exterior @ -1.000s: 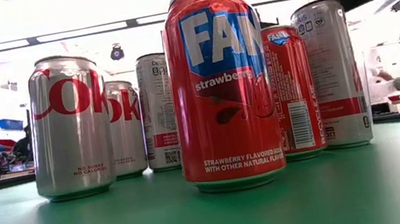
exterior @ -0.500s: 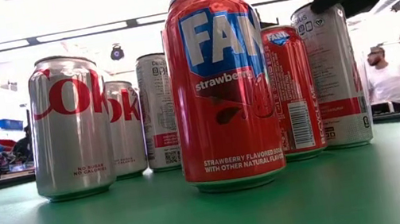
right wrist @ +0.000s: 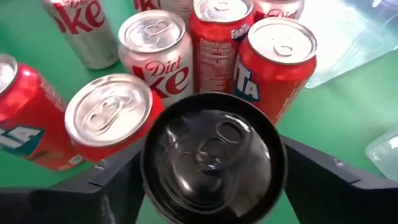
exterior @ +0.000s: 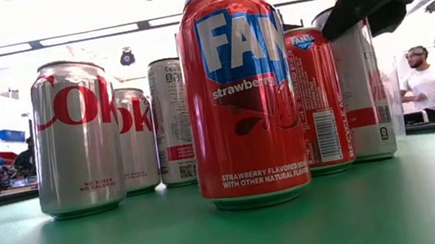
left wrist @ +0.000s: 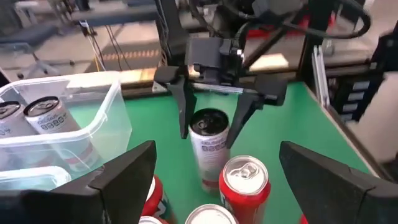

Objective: Sort soda cans
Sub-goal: Put the bottom white soda can into the top right transparent bin aligned with the other white soda can, then put the white soda can into the top right transparent bin aligned with the other white soda can

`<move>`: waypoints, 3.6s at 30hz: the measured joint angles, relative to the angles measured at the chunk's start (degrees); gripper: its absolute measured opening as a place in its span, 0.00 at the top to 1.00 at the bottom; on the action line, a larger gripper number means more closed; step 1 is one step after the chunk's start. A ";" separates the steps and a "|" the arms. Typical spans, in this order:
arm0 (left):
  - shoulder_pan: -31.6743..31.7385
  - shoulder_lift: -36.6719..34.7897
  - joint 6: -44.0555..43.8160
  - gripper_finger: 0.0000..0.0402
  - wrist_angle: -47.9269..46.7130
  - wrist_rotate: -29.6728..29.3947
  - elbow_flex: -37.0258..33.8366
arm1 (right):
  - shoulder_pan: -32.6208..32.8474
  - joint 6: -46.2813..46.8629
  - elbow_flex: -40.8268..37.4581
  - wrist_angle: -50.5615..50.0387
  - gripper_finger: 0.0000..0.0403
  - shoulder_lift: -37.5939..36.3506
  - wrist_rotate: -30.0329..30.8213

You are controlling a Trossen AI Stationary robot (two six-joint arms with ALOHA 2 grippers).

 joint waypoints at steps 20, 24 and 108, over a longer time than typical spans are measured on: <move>-2.21 -1.99 -2.45 0.19 16.91 -0.38 -11.32 | -6.03 -6.38 25.59 -33.34 0.37 -7.97 19.24; -2.79 -1.41 -2.38 0.19 17.14 -0.38 -11.32 | -12.32 -7.08 28.00 -35.98 0.38 -10.63 21.75; -3.65 -0.54 -3.63 0.19 16.96 -0.37 -11.34 | -65.94 -23.17 -3.10 1.79 0.26 -10.60 -10.42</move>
